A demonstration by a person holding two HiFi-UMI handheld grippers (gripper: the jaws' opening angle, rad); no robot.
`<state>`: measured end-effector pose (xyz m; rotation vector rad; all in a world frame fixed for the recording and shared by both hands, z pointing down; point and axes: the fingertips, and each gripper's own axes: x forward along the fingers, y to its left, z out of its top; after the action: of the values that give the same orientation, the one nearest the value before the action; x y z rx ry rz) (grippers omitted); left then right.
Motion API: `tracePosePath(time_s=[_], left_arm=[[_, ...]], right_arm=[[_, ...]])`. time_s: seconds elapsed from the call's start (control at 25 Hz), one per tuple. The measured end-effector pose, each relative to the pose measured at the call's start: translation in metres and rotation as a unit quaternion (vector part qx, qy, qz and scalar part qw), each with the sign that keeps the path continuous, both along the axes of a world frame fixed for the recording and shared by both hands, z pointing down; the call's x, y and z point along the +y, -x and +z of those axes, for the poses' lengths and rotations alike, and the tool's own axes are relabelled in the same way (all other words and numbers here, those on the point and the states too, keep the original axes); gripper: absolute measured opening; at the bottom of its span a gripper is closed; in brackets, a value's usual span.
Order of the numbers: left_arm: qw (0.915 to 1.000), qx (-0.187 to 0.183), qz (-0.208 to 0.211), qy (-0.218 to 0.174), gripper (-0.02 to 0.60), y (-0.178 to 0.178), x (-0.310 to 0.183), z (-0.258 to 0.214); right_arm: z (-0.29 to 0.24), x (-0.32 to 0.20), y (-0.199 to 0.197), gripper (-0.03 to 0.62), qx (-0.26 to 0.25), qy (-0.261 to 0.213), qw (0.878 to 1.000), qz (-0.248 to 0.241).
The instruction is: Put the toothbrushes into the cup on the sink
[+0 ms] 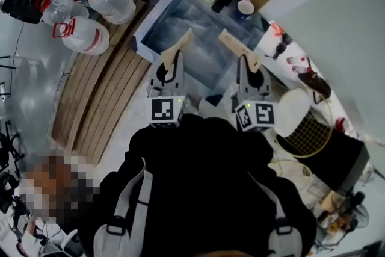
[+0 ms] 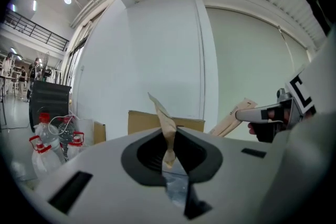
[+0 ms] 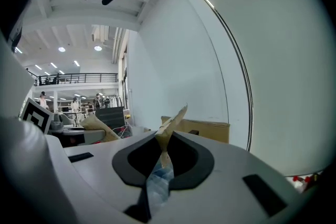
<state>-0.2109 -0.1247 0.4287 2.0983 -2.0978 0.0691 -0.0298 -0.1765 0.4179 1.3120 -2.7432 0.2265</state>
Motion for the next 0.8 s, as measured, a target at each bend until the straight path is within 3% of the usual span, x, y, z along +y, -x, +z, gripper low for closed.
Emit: tracePosePath(time_s=[0.28,0.6,0.8], left_arm=[[0.9993,-0.025,0.001,0.027,0.031,-0.001,-0.026,0.007],[0.9992,-0.036,0.0,0.018,0.031,0.005,-0.091,-0.01],[0.9965,-0.078,0.0,0.029,0.031,0.028,-0.139,-0.007]], right_arm=[[0.005,-0.018,-0.007,0.032,-0.012,0.006,1.0,-0.015],[0.017,-0.036,-0.02,0.032,-0.017,0.019,1.0,-0.011],[0.023,-0.046,-0.021,0.032,-0.027,0.032,0.999,-0.014]])
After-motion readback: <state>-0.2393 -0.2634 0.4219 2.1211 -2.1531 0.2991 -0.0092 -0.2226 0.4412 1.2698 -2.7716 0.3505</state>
